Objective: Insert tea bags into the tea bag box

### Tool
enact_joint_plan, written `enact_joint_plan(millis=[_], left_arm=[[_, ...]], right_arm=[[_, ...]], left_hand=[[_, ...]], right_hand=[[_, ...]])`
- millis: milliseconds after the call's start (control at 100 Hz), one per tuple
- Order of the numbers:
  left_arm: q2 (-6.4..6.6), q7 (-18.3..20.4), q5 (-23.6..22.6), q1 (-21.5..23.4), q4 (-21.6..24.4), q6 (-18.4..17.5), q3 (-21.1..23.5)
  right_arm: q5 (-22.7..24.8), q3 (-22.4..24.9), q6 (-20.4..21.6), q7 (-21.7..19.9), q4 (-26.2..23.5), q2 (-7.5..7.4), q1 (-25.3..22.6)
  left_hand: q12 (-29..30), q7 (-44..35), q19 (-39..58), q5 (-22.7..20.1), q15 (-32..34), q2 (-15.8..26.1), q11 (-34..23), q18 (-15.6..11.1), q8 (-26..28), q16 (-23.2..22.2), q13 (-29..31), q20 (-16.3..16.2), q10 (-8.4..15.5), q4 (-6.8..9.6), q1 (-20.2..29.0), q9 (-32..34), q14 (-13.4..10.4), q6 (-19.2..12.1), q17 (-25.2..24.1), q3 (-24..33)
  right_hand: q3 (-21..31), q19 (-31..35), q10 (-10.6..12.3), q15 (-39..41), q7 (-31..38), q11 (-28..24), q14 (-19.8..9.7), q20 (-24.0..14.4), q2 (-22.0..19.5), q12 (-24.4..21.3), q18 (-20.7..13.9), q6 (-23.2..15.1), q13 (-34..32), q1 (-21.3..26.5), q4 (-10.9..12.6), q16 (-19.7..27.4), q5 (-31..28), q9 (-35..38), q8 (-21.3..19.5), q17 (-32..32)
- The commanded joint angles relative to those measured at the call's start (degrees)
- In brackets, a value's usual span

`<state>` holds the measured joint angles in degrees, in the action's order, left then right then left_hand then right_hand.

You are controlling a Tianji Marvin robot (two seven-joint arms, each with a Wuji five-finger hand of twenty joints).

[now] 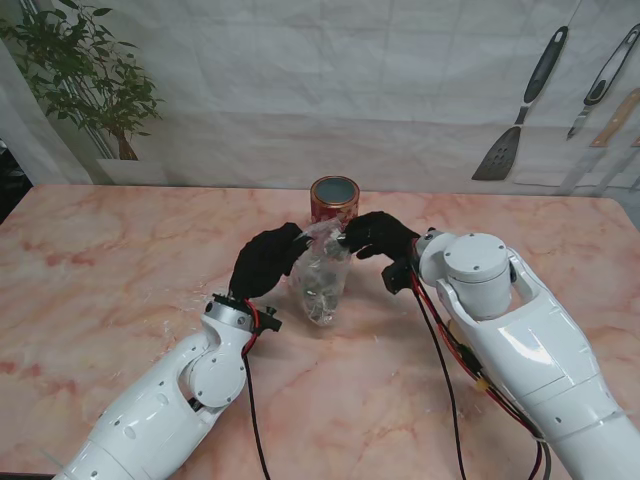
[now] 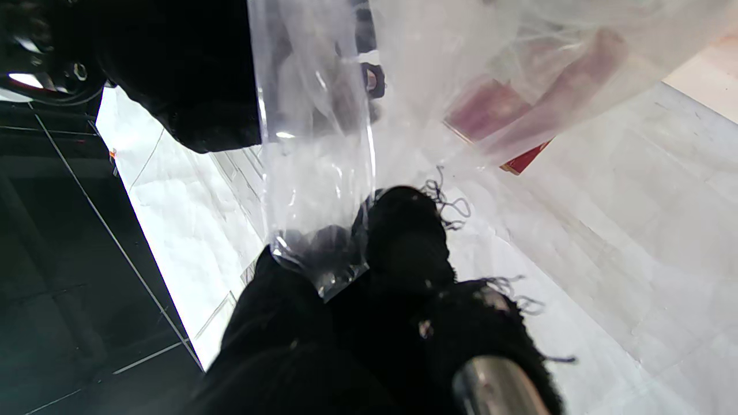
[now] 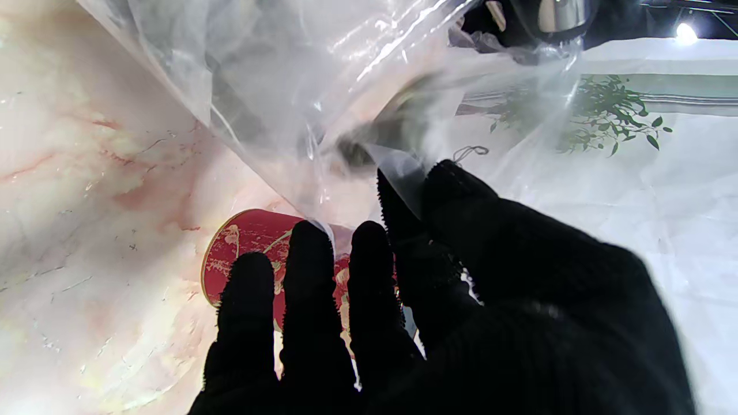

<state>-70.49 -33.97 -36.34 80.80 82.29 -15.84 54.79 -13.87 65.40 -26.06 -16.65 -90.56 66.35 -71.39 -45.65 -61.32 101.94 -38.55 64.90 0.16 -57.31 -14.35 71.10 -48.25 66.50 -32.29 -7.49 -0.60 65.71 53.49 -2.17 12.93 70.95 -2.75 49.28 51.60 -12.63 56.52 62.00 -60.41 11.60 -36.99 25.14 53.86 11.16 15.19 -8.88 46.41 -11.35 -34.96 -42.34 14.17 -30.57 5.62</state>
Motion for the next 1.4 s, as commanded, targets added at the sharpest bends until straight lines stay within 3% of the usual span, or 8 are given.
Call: enact_joint_plan(millis=[0,140,180,250,560,570,820,1390], left_arm=[[-0.07,0.3,0.0,0.2,0.8,-0.1,0.2],[-0.05,0.2,0.0,0.3,1.0,0.3,0.6],[-0.04,0.2,0.0,0.4,1.0,0.5,0.8],[0.01,0.4,0.1,0.5,1.2,0.9,1.1],[0.35,0.6,-0.4,1.1,1.7,2.2,2.9],[0.37,0.7,-0.4,1.1,1.7,2.2,3.0],[0.55,0.8,-0.4,1.9,2.0,3.1,4.7],[1.01,1.2,-0.7,4.1,3.1,3.4,7.5]], right_arm=[[0.0,0.1,1.0,-0.7,0.3,0.15,-0.5],[0.0,0.3,1.7,-0.6,0.0,0.13,-0.6],[0.3,0.3,1.8,-0.7,-0.2,0.05,-0.7],[0.5,0.5,1.8,-0.8,-0.6,-0.06,-0.7],[0.4,1.7,2.3,0.0,-2.2,-0.03,-1.3],[0.5,1.8,2.3,0.0,-2.2,-0.03,-1.3],[1.5,2.8,1.3,1.5,-3.3,0.13,-1.2],[1.2,2.7,0.7,11.5,-1.0,3.08,1.5]], left_hand=[[-0.8,-8.1,17.4,-5.9,20.1,1.6,-11.9,-5.7,1.1,0.7,6.3,-0.2,6.0,2.63,3.5,7.2,10.2,9.8,-7.0,3.9],[-0.8,-8.1,17.4,-5.9,20.1,1.6,-11.9,-5.7,1.1,0.7,6.3,-0.2,5.6,2.64,3.5,7.2,10.2,9.8,-7.0,3.9],[-0.8,-8.1,17.4,-5.9,20.1,1.6,-11.9,-5.7,1.1,0.7,6.3,-0.2,6.8,2.64,3.6,7.3,10.2,9.8,-7.0,3.9],[-0.8,-8.1,17.4,-5.9,20.1,1.6,-11.9,-5.7,1.1,0.7,6.3,-0.2,5.6,2.63,3.5,7.2,10.2,9.8,-7.0,3.9],[-0.8,-8.1,17.4,-5.9,20.1,1.6,-11.9,-5.7,1.1,0.7,6.3,-0.2,5.6,2.63,3.5,7.1,10.2,9.8,-7.0,3.9],[-0.8,-8.1,17.4,-5.9,20.1,1.6,-11.9,-5.7,1.1,0.7,6.3,-0.2,6.6,2.64,3.5,7.2,10.2,9.8,-7.0,3.9],[-0.8,-8.1,17.4,-6.0,20.1,1.5,-11.9,-5.7,1.1,0.7,6.3,-0.2,5.6,2.64,3.5,7.2,10.2,9.8,-7.0,3.9],[-0.9,-8.1,17.4,-6.0,20.1,1.5,-11.9,-5.7,1.1,0.7,6.3,-0.2,5.6,2.64,3.6,7.2,10.2,9.8,-7.0,3.9]], right_hand=[[0.5,-1.5,0.0,-0.9,0.9,0.6,-1.3,-1.0,-2.2,-0.7,-1.9,-1.0,1.6,2.5,0.9,0.1,-0.1,-1.7,-1.2,0.5],[0.6,-1.9,0.0,-1.2,0.9,0.4,-1.4,-1.3,-2.1,-1.0,-2.0,-0.4,1.6,2.6,0.8,0.3,0.0,-1.6,-1.4,0.5],[0.6,-1.9,0.1,-1.2,0.9,0.3,-1.5,-1.4,-2.2,-1.1,-2.1,-0.3,1.6,2.6,0.8,0.3,0.0,-1.5,-1.5,0.4],[0.8,-1.9,0.1,-1.1,0.9,0.0,-1.6,-1.7,-2.1,-1.1,-2.1,-0.1,1.5,2.7,0.9,0.3,0.0,-1.5,-1.5,0.4],[1.2,-2.0,0.0,-0.7,0.7,-0.7,-1.5,-2.4,-1.9,-1.2,-2.2,0.7,1.3,2.8,0.8,0.1,-0.1,-1.3,-1.8,0.3],[1.2,-2.0,0.0,-0.7,0.7,-0.7,-1.5,-2.4,-1.9,-1.2,-2.2,0.7,1.3,2.7,0.8,0.1,-0.1,-1.2,-1.8,0.3],[1.5,-1.8,-0.1,-0.4,0.5,-1.0,-1.5,-2.9,-1.7,-1.3,-2.1,0.9,1.1,2.7,0.8,0.0,-0.4,-0.9,-1.8,0.2],[1.9,-1.3,-0.2,0.3,0.0,-1.5,-1.3,-3.8,-1.1,-1.3,-2.2,1.0,0.4,2.5,0.6,-0.3,-1.1,0.0,-1.8,0.0]])
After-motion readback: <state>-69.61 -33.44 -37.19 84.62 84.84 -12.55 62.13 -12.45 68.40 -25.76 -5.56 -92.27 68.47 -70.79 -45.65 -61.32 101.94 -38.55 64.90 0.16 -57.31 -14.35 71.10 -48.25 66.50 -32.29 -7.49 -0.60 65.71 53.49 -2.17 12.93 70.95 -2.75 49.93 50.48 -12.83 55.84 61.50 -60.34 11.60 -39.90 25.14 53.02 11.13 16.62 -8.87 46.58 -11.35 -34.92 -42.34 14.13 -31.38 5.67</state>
